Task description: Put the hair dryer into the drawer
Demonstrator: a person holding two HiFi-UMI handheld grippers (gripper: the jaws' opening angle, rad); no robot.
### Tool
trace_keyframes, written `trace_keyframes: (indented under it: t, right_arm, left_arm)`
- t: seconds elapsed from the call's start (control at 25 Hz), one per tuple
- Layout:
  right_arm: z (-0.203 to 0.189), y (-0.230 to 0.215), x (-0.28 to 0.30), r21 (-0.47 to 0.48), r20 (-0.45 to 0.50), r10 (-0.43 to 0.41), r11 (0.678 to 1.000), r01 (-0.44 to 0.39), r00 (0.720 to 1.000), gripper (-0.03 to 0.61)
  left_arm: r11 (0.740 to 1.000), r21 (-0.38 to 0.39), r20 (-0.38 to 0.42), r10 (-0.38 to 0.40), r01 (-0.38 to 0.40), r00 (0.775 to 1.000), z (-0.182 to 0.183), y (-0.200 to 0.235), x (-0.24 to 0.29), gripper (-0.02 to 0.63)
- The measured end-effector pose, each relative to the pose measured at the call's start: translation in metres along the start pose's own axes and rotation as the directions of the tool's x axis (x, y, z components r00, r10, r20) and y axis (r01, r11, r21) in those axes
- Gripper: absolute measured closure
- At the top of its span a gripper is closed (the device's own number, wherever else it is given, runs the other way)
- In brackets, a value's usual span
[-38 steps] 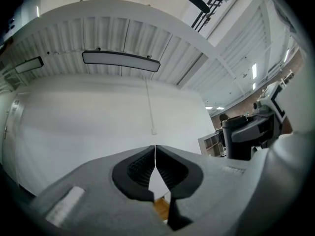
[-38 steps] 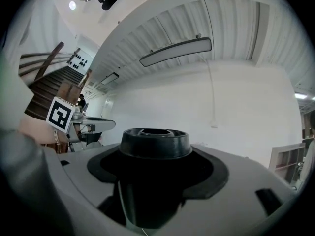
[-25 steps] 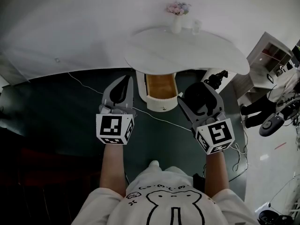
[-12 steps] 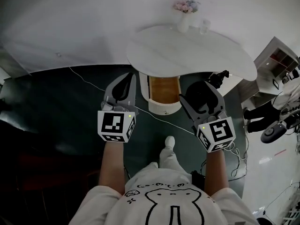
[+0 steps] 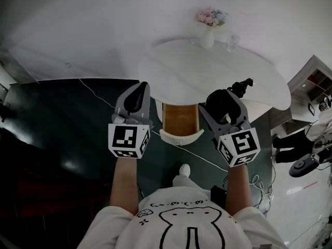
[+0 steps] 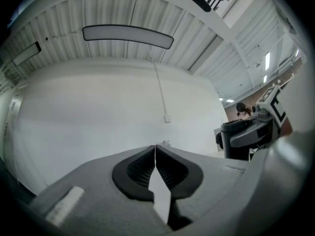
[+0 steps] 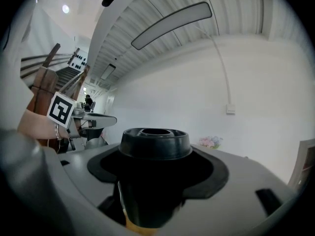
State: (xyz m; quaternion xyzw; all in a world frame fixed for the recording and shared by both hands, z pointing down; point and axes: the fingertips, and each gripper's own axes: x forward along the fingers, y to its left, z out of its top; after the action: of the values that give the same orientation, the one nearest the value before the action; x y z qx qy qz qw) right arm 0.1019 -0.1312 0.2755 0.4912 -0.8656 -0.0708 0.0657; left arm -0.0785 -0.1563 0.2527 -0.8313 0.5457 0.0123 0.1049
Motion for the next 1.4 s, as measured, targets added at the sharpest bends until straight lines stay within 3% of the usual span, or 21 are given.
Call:
trace_keyframes:
  t: [0.48,0.72,1.0,1.2,1.4]
  right_arm:
    - [-0.036,-0.065,0.073,-0.004,-0.041,0.120,0.993,-0.120,0.992,0.227]
    - [-0.063,-0.058,0.101,0.030,-0.085,0.203,0.979,-0.201,0.976,0.227]
    - [-0.085,-0.013,0.127,0.053,-0.137,0.307,0.952,-0.302,0.942,0.227]
    - [-0.098,0.021,0.145,0.073,-0.179,0.408,0.913,-0.401,0.895,0.227]
    - [-0.119,0.074,0.154,0.010,-0.270,0.535,0.833,-0.553,0.801,0.227]
  left_arm:
    - [0.997,-0.011,-0.048,0.082,-0.082,0.995,-0.031,0.004,0.087,0.597]
    - [0.992,-0.022,-0.116,0.119,-0.122,0.986,-0.061,0.012,0.094,0.597]
    - [0.988,-0.042,-0.171,0.141,-0.151,0.975,-0.087,0.036,0.080,0.597]
    - [0.985,-0.051,-0.205,0.150,-0.164,0.967,-0.098,0.055,0.077,0.597]
    - [0.980,-0.061,-0.235,0.172,-0.191,0.957,-0.110,0.074,0.059,0.597]
